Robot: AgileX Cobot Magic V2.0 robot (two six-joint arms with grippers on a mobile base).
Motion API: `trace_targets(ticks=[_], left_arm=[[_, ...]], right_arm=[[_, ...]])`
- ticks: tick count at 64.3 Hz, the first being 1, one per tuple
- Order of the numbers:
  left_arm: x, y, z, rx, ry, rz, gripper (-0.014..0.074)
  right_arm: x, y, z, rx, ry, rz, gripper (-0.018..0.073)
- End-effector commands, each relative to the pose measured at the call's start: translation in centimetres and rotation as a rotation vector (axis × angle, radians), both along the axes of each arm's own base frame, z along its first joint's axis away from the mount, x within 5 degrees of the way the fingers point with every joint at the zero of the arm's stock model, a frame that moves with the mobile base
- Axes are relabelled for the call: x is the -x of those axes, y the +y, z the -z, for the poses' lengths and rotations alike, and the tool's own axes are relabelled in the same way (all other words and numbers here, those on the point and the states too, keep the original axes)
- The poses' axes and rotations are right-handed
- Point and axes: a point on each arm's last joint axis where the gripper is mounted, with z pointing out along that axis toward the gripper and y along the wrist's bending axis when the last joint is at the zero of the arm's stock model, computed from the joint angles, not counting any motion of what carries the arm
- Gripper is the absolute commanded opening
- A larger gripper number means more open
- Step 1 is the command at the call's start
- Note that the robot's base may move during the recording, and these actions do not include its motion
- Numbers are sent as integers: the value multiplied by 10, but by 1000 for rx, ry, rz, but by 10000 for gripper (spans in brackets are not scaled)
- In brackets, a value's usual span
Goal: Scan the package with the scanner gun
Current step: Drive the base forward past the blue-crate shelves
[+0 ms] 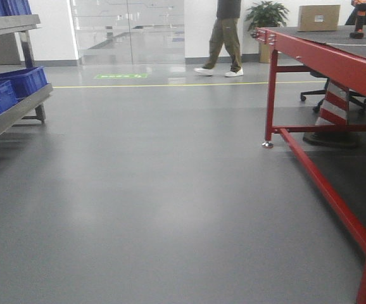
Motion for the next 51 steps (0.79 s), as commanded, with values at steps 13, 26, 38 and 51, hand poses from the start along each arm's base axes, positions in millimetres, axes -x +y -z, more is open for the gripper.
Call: trace_targets(ticks=[13,26,38,51], left_arm=[[1,0,-3,11,-24,4,-111],[1,0,-3,11,-24,4,-111],[1,0,-3,11,-24,4,-111],[1,0,-3,11,-24,4,-111]], right_arm=[[0,0,-2,-1,-20,7,-162],[0,0,-2,-1,-20,7,-162],[0,0,-2,-1,-20,7,-162],[0,0,-2,-1,-20,7,-162]])
